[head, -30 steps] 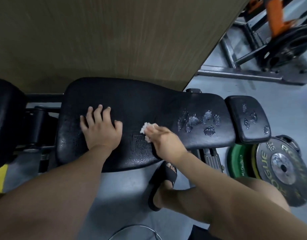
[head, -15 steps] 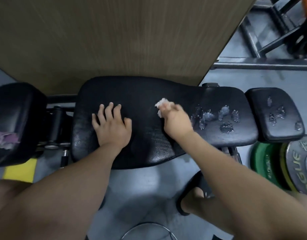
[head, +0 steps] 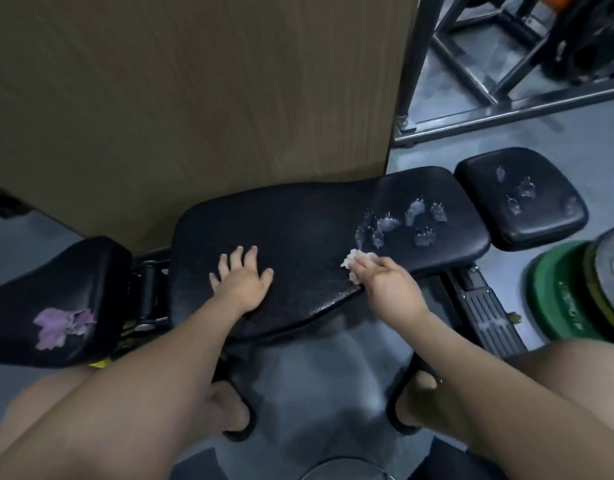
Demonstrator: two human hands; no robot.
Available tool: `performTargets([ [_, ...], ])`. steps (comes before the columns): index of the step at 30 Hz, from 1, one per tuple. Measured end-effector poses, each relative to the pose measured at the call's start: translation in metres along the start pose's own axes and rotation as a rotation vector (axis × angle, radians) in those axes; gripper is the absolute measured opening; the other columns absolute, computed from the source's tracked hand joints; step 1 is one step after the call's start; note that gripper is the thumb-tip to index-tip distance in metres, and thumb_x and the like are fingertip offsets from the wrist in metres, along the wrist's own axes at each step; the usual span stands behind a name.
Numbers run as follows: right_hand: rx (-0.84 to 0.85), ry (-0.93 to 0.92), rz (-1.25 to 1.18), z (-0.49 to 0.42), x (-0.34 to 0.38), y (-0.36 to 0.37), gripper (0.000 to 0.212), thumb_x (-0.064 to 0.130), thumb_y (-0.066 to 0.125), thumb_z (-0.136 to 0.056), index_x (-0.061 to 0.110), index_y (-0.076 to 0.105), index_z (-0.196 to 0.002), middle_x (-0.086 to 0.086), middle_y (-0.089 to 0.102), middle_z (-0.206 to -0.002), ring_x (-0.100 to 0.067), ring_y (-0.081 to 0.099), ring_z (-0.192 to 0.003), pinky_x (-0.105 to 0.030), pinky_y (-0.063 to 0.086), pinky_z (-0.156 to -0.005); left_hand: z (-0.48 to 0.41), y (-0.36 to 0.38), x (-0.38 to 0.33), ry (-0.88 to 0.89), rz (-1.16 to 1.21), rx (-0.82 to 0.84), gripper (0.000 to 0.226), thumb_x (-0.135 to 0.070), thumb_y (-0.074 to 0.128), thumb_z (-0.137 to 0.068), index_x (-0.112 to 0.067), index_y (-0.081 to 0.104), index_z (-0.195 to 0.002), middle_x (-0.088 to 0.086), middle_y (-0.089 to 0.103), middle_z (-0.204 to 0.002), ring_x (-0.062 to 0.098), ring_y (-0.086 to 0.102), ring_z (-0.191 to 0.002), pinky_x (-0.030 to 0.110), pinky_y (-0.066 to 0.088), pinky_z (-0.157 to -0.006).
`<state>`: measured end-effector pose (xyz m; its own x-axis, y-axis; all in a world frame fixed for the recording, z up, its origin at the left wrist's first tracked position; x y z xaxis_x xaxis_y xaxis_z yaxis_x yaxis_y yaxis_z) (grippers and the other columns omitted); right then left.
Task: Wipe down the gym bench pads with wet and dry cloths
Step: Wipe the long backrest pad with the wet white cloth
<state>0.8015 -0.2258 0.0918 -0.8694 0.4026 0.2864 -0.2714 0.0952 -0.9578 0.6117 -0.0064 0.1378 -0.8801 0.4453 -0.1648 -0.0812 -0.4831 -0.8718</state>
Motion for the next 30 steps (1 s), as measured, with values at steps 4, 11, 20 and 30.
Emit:
performTargets([
  [4,-0.077,0.002,-0.095,0.018,0.034,0.027,0.056,0.009,0.041,-0.091,0.016,0.054,-0.145,-0.004,0.048,-0.155,-0.035,0.051,-0.136,-0.035,0.035,-0.116,0.039,0.011,-0.028,0.099,-0.064,0.172,0.076,-0.069,0.049,-0.093,-0.054,0.008,-0.155,-0.013,-0.012,-0.167,0.034,-0.013,-0.153,0.065,0.010,-0.119],
  [11,-0.101,-0.037,-0.103,0.029,-0.003,0.009,0.077,-0.003,0.061,-0.076,0.034,0.051,-0.144,0.012,0.047,-0.155,-0.026,0.054,-0.128,-0.036,0.050,-0.105,0.055,0.017,-0.046,0.063,-0.222,0.328,0.090,-0.061,0.055,-0.095,-0.056,-0.015,-0.152,-0.008,-0.029,-0.164,0.042,-0.019,-0.151,0.058,0.018,-0.122],
  [20,-0.175,-0.184,-0.105,0.026,0.018,0.004,0.067,-0.002,0.073,-0.064,0.029,0.067,-0.124,0.010,0.064,-0.133,-0.025,0.062,-0.102,-0.034,0.055,-0.089,0.054,0.016,-0.062,-0.001,-0.305,0.364,0.094,-0.054,0.057,-0.097,-0.052,-0.021,-0.151,-0.004,-0.033,-0.163,0.046,-0.016,-0.151,0.059,0.020,-0.121],
  [30,-0.077,0.014,-0.066,0.001,-0.014,-0.011,0.067,-0.002,0.059,-0.075,0.021,0.056,-0.138,0.004,0.051,-0.150,-0.028,0.052,-0.113,-0.037,0.050,-0.096,0.033,0.006,-0.076,-0.032,-0.311,0.403,0.115,-0.048,0.074,-0.087,-0.056,-0.024,-0.148,-0.004,-0.037,-0.161,0.050,-0.017,-0.149,0.062,0.023,-0.119],
])
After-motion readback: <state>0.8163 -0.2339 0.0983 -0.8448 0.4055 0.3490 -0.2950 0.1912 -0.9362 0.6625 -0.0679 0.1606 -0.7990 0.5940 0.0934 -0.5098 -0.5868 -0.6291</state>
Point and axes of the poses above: each hand's wrist, its own z-axis away from the middle knuckle, its own y-axis out of the palm, x = y × z, the point moved 2 cm from there along -z, towards the middle knuckle
